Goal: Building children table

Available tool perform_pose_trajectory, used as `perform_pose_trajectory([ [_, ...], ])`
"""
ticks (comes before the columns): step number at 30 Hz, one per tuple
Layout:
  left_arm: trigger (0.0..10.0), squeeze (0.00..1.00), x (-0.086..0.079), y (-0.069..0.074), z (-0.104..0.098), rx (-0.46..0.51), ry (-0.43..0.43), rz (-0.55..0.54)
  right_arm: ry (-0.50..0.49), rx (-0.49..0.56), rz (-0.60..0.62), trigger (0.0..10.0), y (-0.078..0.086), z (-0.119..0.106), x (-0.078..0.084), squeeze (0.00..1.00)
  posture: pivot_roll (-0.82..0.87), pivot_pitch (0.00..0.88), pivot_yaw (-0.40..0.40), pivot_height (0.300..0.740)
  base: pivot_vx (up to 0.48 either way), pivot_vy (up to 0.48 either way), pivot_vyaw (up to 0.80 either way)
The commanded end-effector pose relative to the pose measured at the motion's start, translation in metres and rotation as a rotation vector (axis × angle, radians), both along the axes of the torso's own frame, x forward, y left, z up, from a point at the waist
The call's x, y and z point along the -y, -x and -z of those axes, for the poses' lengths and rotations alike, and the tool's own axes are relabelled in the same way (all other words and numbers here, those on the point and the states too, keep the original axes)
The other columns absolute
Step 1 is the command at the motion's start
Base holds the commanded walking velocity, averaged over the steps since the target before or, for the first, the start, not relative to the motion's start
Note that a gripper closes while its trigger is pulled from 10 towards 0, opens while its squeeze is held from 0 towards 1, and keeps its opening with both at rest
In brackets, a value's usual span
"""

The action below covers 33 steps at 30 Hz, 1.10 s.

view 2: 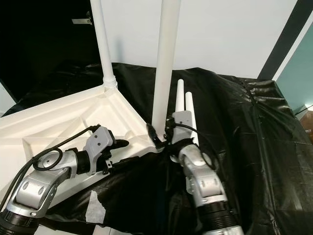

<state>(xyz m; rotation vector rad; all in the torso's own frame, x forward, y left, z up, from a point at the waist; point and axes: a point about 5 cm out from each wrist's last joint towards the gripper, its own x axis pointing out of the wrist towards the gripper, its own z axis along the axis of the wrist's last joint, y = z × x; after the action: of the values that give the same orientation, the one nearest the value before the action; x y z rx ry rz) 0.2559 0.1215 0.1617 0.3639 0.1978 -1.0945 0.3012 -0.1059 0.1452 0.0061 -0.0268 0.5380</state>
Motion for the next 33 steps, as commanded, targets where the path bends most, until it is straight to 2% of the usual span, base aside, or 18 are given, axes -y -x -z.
perform_pose_trajectory([
  [1,10.0,0.0,-0.003,-0.003,-0.001,0.019,0.004,-0.038,-0.005,0.023,-0.095,10.0,-0.002,-0.003,0.002,0.0,0.04,0.0,-0.036,0.74,0.0,0.0,0.0],
  [2,10.0,0.0,-0.003,-0.003,-0.001,0.019,0.004,-0.038,-0.005,0.023,-0.095,10.0,-0.002,-0.003,0.002,0.0,0.04,0.0,-0.036,0.74,0.0,0.0,0.0],
  [4,10.0,0.0,-0.003,-0.004,-0.001,0.02,0.003,-0.039,0.037,0.042,-0.175,10.0,-0.008,-0.005,0.004,0.0,0.04,0.0,-0.033,0.74,0.0,0.0,0.0],
  [6,10.0,0.0,-0.003,-0.004,-0.001,0.02,0.003,-0.039,0.037,0.042,-0.175,10.0,-0.008,-0.005,0.004,0.0,0.04,0.0,-0.033,0.74,0.0,0.0,0.0],
  [10,10.0,0.0,-0.002,-0.007,-0.002,0.027,0.004,-0.039,0.102,0.069,-0.304,10.0,-0.024,-0.009,0.005,0.0,0.05,0.0,-0.032,0.74,0.0,0.0,0.0],
  [19,10.0,0.0,-0.001,-0.008,-0.004,0.037,0.003,-0.041,0.181,0.076,-0.414,10.0,-0.042,-0.011,0.003,0.0,0.05,0.0,-0.03,0.74,0.0,0.0,0.0],
  [20,10.0,0.0,-0.002,-0.008,-0.004,0.038,0.003,-0.042,0.189,0.077,-0.425,4.6,-0.043,-0.01,0.002,0.0,0.06,0.0,-0.032,0.74,0.0,0.0,0.0],
  [22,10.0,0.0,-0.002,-0.008,-0.004,0.039,0.003,-0.042,0.193,0.079,-0.432,4.6,-0.043,-0.01,0.002,0.0,0.06,0.0,-0.032,0.74,0.0,0.0,0.0],
  [23,10.0,0.0,-0.001,-0.008,-0.005,0.039,0.004,-0.042,0.196,0.075,-0.434,0.3,-0.044,-0.009,0.002,0.0,0.06,0.0,-0.032,0.74,0.0,0.0,0.0],
  [28,10.0,0.0,-0.001,-0.008,-0.005,0.04,0.004,-0.043,0.198,0.068,-0.44,0.0,-0.045,-0.007,0.003,0.0,0.06,0.0,-0.033,0.74,0.0,0.0,0.0],
  [33,10.0,0.0,-0.002,-0.007,-0.005,0.041,0.003,-0.046,0.181,0.019,-0.444,0.0,-0.045,0.004,0.009,0.0,0.06,0.0,-0.034,0.74,0.0,0.0,0.0],
])
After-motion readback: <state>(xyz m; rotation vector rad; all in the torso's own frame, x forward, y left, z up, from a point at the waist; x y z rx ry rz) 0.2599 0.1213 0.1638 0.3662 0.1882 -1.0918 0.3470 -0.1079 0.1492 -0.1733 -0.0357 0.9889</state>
